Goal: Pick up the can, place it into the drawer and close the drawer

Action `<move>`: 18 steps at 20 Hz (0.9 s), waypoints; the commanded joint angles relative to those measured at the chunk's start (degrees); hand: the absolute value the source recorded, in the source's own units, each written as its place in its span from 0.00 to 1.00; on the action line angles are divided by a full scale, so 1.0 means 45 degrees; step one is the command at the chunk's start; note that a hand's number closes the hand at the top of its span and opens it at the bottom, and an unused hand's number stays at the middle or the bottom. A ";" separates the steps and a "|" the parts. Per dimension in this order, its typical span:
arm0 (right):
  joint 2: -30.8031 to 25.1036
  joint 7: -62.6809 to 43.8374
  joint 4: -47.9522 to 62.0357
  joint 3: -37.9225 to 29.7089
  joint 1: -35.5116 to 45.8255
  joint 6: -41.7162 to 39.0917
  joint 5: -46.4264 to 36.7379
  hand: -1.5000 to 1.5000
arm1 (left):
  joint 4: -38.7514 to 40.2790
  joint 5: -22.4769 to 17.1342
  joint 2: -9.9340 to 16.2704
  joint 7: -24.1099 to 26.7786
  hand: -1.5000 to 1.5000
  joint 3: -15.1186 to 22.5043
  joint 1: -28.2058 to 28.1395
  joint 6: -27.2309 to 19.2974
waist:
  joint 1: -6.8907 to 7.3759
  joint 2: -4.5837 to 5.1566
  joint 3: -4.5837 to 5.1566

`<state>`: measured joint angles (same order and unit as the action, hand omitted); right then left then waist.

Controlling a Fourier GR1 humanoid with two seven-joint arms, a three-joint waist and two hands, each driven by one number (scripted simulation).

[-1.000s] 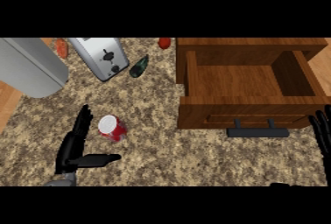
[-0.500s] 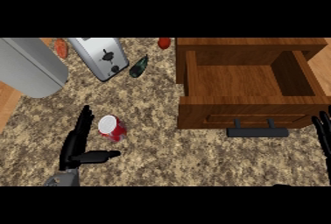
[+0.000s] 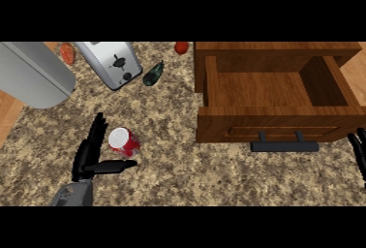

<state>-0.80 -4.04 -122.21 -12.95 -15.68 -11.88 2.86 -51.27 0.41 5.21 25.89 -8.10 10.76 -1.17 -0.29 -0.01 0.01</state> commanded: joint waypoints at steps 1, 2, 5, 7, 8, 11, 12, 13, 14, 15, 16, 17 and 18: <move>-0.0541 0.0580 0.1553 -0.0852 0.0945 -0.0308 0.0584 0.00 | 0.1130 0.0173 -0.0381 0.0497 0.00 0.0068 0.0635 -0.0423 | 0.0008 0.0011 -0.0001; -0.0394 -0.1039 -0.0417 -0.0537 0.0585 0.0003 0.0576 0.00 | 0.0233 0.0007 -0.0015 -0.0219 0.00 0.0063 0.0585 -0.0238 | 0.0013 -0.0003 -0.0001; 0.0159 -0.0062 0.0019 0.0051 -0.0077 0.0052 -0.0041 0.00 | -0.0093 -0.0201 -0.0245 -0.0275 0.00 0.0236 0.0217 -0.0047 | 0.0025 -0.0008 -0.0003; 0.0165 0.0490 0.0381 0.0319 -0.0027 0.0161 -0.0248 0.00 | 0.2002 -0.0043 -0.0351 0.0320 0.00 -0.0036 0.1536 -0.0378 | -0.0023 0.0008 0.0000; -0.0325 0.0323 0.0276 -0.0720 -0.0192 -0.0593 0.0574 0.00 | 0.1187 -0.0062 -0.0054 -0.0426 0.00 0.0089 0.1433 -0.0191 | -0.0014 -0.0002 -0.0002; -0.0281 0.0527 0.1186 -0.0772 0.0500 -0.0233 0.0474 0.00 | 0.3110 0.0025 -0.0521 0.0575 0.00 -0.0141 0.2544 -0.0639 | -0.0052 0.0024 0.0001; -0.0585 -0.0571 0.0051 -0.0789 0.0608 -0.0235 0.0608 0.00 | 0.0272 0.0116 -0.0590 -0.0740 0.00 0.0624 0.1214 -0.0558 | 0.0042 -0.0014 -0.0005; -0.0123 -0.0641 -0.0638 -0.0321 0.0095 -0.0208 0.0390 0.00 | 0.1058 -0.0022 -0.0070 -0.0174 0.00 0.0341 0.1378 0.0047 | 0.0008 -0.0006 -0.0001; 0.0160 -0.0412 -0.0917 0.0119 -0.0511 -0.0217 0.0300 0.00 | 0.2526 0.0242 -0.0481 0.1155 0.00 0.0242 0.1905 -0.0441 | -0.0049 0.0007 0.0003; 0.0008 -0.0063 0.0321 -0.0429 0.0218 -0.0207 0.0518 0.00 | 0.2898 0.0206 -0.0686 0.1140 0.00 0.0249 0.2410 -0.0426 | -0.0045 0.0017 0.0002; -0.0011 -0.0615 -0.0981 -0.0428 -0.0524 -0.0471 0.0744 0.00 | 0.2929 -0.0119 -0.0190 0.0814 0.00 0.0030 0.2395 0.0265 | -0.0052 0.0006 0.0002; 0.0090 -0.0415 0.0015 -0.0250 0.0280 -0.0115 0.0254 0.00 | 0.3169 -0.0014 -0.0458 0.1366 0.00 0.0131 0.2178 0.0047 | -0.0015 0.0011 0.0001; 0.0068 -0.0045 0.0197 -0.0277 0.0190 -0.0259 0.0141 0.00 | 0.3039 -0.0081 -0.0558 0.1299 0.00 -0.0014 0.2626 -0.0387 | -0.0021 0.0010 0.0001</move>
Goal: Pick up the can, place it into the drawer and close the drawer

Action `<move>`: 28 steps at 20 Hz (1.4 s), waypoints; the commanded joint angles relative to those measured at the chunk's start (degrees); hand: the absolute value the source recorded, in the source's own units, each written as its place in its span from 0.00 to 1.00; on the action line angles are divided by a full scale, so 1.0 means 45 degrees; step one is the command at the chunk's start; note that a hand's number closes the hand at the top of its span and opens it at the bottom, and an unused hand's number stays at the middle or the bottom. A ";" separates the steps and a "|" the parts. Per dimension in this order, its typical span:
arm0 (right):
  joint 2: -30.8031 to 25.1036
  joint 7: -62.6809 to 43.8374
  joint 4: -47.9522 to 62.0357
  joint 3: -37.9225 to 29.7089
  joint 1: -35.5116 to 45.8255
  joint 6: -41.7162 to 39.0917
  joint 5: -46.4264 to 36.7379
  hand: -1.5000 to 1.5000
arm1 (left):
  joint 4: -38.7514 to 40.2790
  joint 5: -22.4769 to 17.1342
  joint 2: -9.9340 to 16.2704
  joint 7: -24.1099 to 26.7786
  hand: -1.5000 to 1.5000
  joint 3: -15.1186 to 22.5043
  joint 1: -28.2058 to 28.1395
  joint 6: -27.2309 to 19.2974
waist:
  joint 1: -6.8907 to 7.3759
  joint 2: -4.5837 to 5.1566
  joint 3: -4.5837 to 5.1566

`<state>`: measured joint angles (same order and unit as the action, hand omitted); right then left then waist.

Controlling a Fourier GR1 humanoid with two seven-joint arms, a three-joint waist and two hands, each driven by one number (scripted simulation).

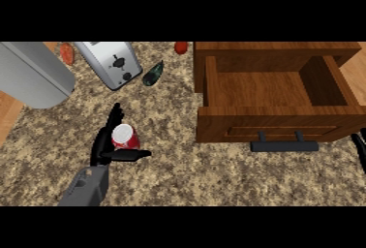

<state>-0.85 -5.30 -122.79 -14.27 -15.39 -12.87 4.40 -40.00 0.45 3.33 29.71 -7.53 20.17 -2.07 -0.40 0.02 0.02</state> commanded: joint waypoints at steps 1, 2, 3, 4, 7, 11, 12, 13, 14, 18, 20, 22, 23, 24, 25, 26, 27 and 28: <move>-0.0434 -0.0747 -0.0355 -0.0705 0.0291 -0.0279 0.1077 0.00 | 0.0354 -0.0113 -0.0139 0.0228 1.00 0.0000 0.0432 0.0088 | 0.0001 -0.0001 -0.0001; -0.0268 0.0672 0.0467 -0.0850 -0.0132 -0.0531 0.0625 0.00 | 0.0044 -0.0060 -0.0310 -0.0171 1.00 0.0134 0.0489 -0.0169 | 0.0004 -0.0005 -0.0004; 0.0003 0.0434 0.0197 -0.0483 -0.0034 -0.0300 0.0382 0.00 | 0.0801 -0.0119 -0.0508 0.0486 1.00 0.0028 0.0636 -0.0114 | -0.0009 0.0003 -0.0001; 0.0140 -0.0104 -0.0378 -0.0173 -0.0199 -0.0198 0.0109 0.00 | -0.0490 -0.0095 -0.0521 -0.0383 1.00 0.0393 0.0136 -0.0053 | 0.0030 -0.0013 -0.0004; 0.0031 -0.0247 -0.0267 -0.0539 0.0136 -0.0091 0.0583 0.00 | -0.0871 -0.0688 -0.0065 -0.0621 1.00 0.0230 0.0245 0.0810 | 0.0038 -0.0014 -0.0004; 0.0184 0.0158 -0.0473 0.0084 -0.0404 -0.0059 0.0113 0.00 | 0.0633 -0.0646 -0.0391 0.0380 1.00 0.0190 0.1039 0.0517 | -0.0032 0.0007 0.0000; 0.0066 -0.0266 -0.0825 -0.0175 -0.0503 -0.0217 0.0089 0.00 | -0.1489 -0.0796 -0.0597 -0.0814 1.00 0.0676 0.0073 0.0632 | 0.0034 -0.0019 -0.0004; -0.0365 -0.0228 -0.0401 -0.0899 -0.0045 -0.0331 0.0835 0.00 | -0.1375 -0.0832 -0.0447 -0.0934 1.00 0.0553 0.0661 0.0642 | 0.0022 -0.0013 -0.0005; -0.0159 -0.0817 -0.0392 -0.0431 0.0616 0.0196 0.0430 0.00 | -0.0247 -0.0750 -0.0495 -0.0621 1.00 0.0349 0.1567 0.0467 | -0.0006 0.0009 0.0000; -0.0207 0.0142 0.0060 -0.0676 0.0015 -0.0296 0.0537 0.00 | -0.3243 -0.1644 0.0078 -0.1697 1.00 0.0385 -0.0428 0.0416 | 0.0097 -0.0022 -0.0007; -0.0082 -0.0490 -0.0942 -0.0611 -0.0371 -0.0200 0.0981 0.00 | -0.2552 -0.2048 0.0773 -0.1450 1.00 -0.0553 -0.0021 0.0342 | 0.0019 -0.0013 0.0000; 0.0051 0.0203 -0.0655 -0.0639 -0.0961 -0.0452 0.0618 0.00 | -0.4294 -0.2113 0.1023 -0.2002 1.00 -0.0374 -0.1268 0.0312 | 0.0126 -0.0053 -0.0011; 0.0181 -0.0197 -0.1519 0.0736 -0.1247 0.0417 0.0165 0.00 | -0.4421 -0.2000 0.0583 -0.1796 1.00 -0.0147 -0.1057 0.0105 | 0.0066 -0.0032 -0.0005; 0.0183 -0.0131 -0.0981 0.0238 -0.0587 0.0279 0.0127 0.00 | -0.6109 -0.1964 0.0456 -0.2834 1.00 0.0222 -0.1563 -0.0229 | 0.0139 -0.0046 -0.0011; 0.0184 0.0309 -0.0527 0.1007 -0.0602 0.1170 -0.0204 0.00 | -0.4351 -0.1845 0.0494 -0.1677 1.00 0.0018 -0.0971 0.0109 | 0.0049 -0.0011 -0.0004; -0.0074 0.0861 0.0252 -0.0364 -0.0441 -0.0110 0.0349 0.00 | -0.6875 -0.1871 0.0201 -0.3597 1.00 0.0643 -0.1602 -0.0344 | 0.0122 -0.0040 -0.0014; -0.0086 -0.0321 -0.0804 -0.0306 -0.0439 0.0215 0.0531 0.00 | -0.6448 -0.1783 0.0210 -0.3967 1.00 0.0611 -0.0649 -0.0575 | 0.0067 -0.0031 -0.0009; 0.0182 0.0264 -0.0770 0.0028 -0.0745 0.0239 0.0232 0.00 | -0.6512 -0.1809 0.0428 -0.3724 1.00 0.0523 -0.1155 -0.0313 | 0.0052 -0.0021 -0.0006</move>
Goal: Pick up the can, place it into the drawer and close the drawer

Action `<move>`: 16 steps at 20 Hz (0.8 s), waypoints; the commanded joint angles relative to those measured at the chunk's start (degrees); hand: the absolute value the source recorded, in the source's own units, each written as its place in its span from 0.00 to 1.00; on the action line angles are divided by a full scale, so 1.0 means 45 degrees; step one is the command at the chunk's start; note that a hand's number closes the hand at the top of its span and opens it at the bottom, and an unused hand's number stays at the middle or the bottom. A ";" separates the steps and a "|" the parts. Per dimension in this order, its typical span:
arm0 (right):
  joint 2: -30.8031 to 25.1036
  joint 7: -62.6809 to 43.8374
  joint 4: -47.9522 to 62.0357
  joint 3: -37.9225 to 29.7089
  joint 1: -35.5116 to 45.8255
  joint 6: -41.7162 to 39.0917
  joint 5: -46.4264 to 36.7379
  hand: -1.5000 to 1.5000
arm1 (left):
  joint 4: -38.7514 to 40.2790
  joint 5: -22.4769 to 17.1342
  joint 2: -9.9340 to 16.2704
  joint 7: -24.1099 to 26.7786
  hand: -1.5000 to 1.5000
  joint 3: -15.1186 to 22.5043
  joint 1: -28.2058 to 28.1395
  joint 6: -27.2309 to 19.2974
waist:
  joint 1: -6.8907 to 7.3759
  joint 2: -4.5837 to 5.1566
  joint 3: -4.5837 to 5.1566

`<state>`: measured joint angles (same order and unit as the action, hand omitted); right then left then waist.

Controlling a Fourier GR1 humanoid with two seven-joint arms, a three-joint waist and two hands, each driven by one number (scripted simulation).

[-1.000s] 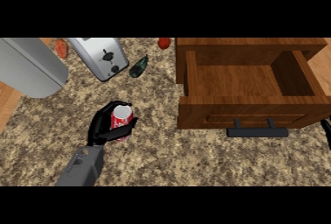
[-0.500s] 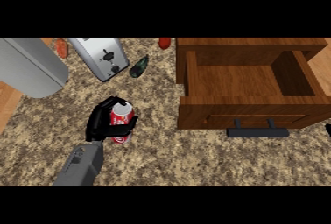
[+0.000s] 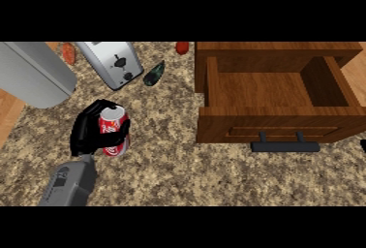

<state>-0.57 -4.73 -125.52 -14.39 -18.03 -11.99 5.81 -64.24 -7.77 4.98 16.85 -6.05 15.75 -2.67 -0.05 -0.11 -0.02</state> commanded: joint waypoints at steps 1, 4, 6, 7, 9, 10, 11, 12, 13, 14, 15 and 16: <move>0.0097 -0.0692 -0.1002 0.0075 -0.0318 0.0014 0.0025 0.00 | -0.2041 0.0276 0.0016 -0.1510 1.00 0.0709 -0.0228 -0.0223 | -0.0007 -0.0011 0.0000; 0.0114 0.0281 -0.0354 0.0163 -0.0669 0.0087 0.0182 0.00 | -0.3076 0.0496 0.0011 -0.2159 1.00 0.1144 -0.0066 -0.0264 | -0.0013 -0.0019 -0.0004; 0.0010 -0.0015 -0.0175 -0.0191 0.0143 0.0015 0.0032 0.00 | -0.3121 0.0974 -0.0606 -0.2643 1.00 0.1491 0.0898 -0.1210 | -0.0022 -0.0002 -0.0002; -0.0040 -0.0567 -0.0743 -0.0394 -0.0233 -0.0040 0.0285 0.00 | -0.2722 0.0948 -0.0222 -0.2522 1.00 0.1251 0.1071 -0.0878 | -0.0061 0.0008 0.0002; -0.0201 -0.0586 -0.0297 -0.0319 0.0360 -0.0047 0.0329 0.00 | -0.3304 0.1463 -0.0762 -0.3442 1.00 0.1854 0.1848 -0.1633 | -0.0062 0.0012 0.0000; 0.0117 -0.0476 -0.0516 0.0586 0.0323 0.0750 -0.0208 0.00 | -0.3576 0.1072 -0.0321 -0.4342 1.00 0.1491 0.2282 -0.1307 | -0.0042 0.0010 0.0001; -0.0418 -0.1234 -0.1141 -0.0499 0.0226 0.0062 0.0687 0.00 | -0.3533 0.1505 -0.0734 -0.4587 1.00 0.1871 0.2431 -0.1818 | -0.0086 0.0005 0.0001; 0.0098 0.0282 -0.0116 -0.0151 -0.0227 -0.0143 -0.0142 0.00 | -0.2351 0.1558 -0.1073 -0.3598 1.00 0.1867 0.3049 -0.1937 | -0.0145 0.0029 0.0000; -0.0164 -0.0124 -0.0175 -0.0629 -0.0255 -0.0247 0.0455 0.00 | -0.3277 0.1610 -0.1047 -0.4703 1.00 0.2116 0.2932 -0.1857 | -0.0099 0.0009 -0.0002; -0.0142 -0.0866 -0.0618 -0.0349 0.0147 0.0004 0.0571 0.00 | -0.3992 0.1642 -0.1036 -0.5958 1.00 0.2241 0.3477 -0.2071 | -0.0059 -0.0006 -0.0002; -0.0560 -0.0276 0.0424 -0.1073 0.0490 -0.0268 0.1006 0.00 | -0.3828 0.1640 -0.1089 -0.6061 1.00 0.2767 0.3688 -0.2546 | -0.0080 0.0005 -0.0006; -0.0381 0.0181 -0.0070 -0.1212 -0.0281 -0.0572 0.1217 0.00 | -0.4011 0.1786 -0.1093 -0.6350 1.00 0.2850 0.3896 -0.2514 | -0.0126 -0.0008 -0.0006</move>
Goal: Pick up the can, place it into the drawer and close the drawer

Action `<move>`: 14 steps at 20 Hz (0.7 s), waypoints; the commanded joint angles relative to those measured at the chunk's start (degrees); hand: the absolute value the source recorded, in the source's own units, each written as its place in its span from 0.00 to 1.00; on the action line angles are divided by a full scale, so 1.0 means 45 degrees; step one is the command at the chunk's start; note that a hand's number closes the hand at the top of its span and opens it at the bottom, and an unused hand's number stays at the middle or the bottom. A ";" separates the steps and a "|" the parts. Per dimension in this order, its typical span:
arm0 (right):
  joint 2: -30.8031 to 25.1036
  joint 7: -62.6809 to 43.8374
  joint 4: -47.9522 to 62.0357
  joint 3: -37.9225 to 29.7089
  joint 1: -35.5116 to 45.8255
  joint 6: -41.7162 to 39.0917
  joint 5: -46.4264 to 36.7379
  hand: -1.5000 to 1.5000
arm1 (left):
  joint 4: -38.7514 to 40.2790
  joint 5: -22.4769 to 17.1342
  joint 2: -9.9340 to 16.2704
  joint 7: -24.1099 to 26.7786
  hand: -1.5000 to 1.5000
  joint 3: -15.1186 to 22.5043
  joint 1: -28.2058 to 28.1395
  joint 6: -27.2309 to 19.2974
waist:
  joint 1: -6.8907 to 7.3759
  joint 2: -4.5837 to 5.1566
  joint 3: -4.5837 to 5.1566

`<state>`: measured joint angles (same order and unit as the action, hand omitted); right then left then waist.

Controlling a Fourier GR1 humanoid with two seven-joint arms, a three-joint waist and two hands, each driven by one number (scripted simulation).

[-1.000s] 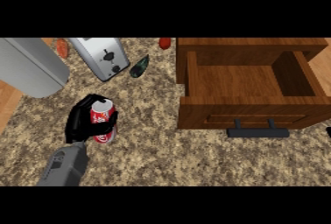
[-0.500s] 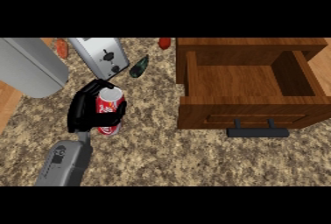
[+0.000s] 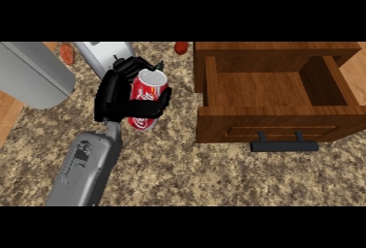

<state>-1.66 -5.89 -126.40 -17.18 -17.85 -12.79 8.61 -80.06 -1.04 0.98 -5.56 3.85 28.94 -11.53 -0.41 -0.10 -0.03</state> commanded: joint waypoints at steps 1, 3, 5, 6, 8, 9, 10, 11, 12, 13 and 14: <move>0.0351 0.0434 0.0189 0.0512 -0.0093 -0.0013 -0.0714 0.00 | -0.0776 0.0277 -0.0206 -0.1744 1.00 0.0800 0.1283 -0.0849 | 0.0013 -0.0001 0.0000; 0.0352 0.0235 -0.0198 0.0207 -0.0250 -0.0053 -0.0387 0.00 | 0.1231 0.0251 -0.0210 -0.1080 1.00 0.0497 0.2603 -0.1060 | -0.0130 0.0037 0.0003; -0.0172 0.0309 0.0404 -0.0419 0.0274 -0.0101 -0.0073 0.00 | 0.0498 0.0281 -0.0213 -0.1780 1.00 0.1750 0.2725 -0.2072 | -0.0087 0.0016 0.0000; 0.0355 0.0400 0.0214 0.0684 0.0144 0.0151 -0.0781 0.00 | 0.0594 0.0291 -0.0213 -0.1936 1.00 0.1664 0.3366 -0.2202 | -0.0079 0.0019 0.0001; 0.0360 -0.0002 -0.0322 0.0331 -0.0196 0.0001 -0.0321 0.00 | 0.1735 0.0263 -0.0215 -0.1618 1.00 0.1130 0.4358 -0.1953 | -0.0125 0.0031 0.0003; -0.0256 -0.1414 -0.0589 -0.0070 0.0993 0.0609 -0.0129 0.00 | 0.1742 0.0248 -0.0215 -0.1922 1.00 0.0527 0.4744 -0.1427 | -0.0048 0.0039 0.0007; 0.0357 0.0082 0.0100 0.0558 0.0332 0.0304 -0.0826 0.00 | 0.1825 -0.0006 -0.0215 -0.2459 1.00 0.1564 0.5355 -0.2504 | -0.0130 0.0032 -0.0001; 0.0359 -0.0807 -0.0821 0.0578 0.0282 0.0445 -0.0473 0.00 | 0.2017 0.0095 -0.0216 -0.2407 1.00 0.2047 0.5394 -0.3214 | -0.0150 0.0024 0.0003; 0.0048 -0.0352 -0.0619 0.0137 -0.0284 -0.0281 0.0030 0.00 | 0.2578 -0.0276 -0.0216 -0.1912 1.00 0.1688 0.5806 -0.2925 | -0.0202 0.0032 0.0001; -0.0019 -0.0245 0.0330 0.0137 0.0838 0.0249 -0.0496 0.00 | 0.2875 -0.0220 -0.0216 -0.2688 1.00 0.1672 0.6917 -0.3286 | -0.0175 0.0052 -0.0003; 0.0357 0.0052 -0.0057 0.0805 0.0052 0.0373 -0.0705 0.00 | 0.3276 -0.0526 -0.0216 -0.2151 1.00 0.1717 0.6886 -0.3378 | -0.0197 0.0045 -0.0001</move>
<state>-0.85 -6.81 -127.14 -15.50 -16.84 -11.89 6.64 -70.13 -1.48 0.04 -14.98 10.58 53.41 -23.55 -1.08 0.06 -0.02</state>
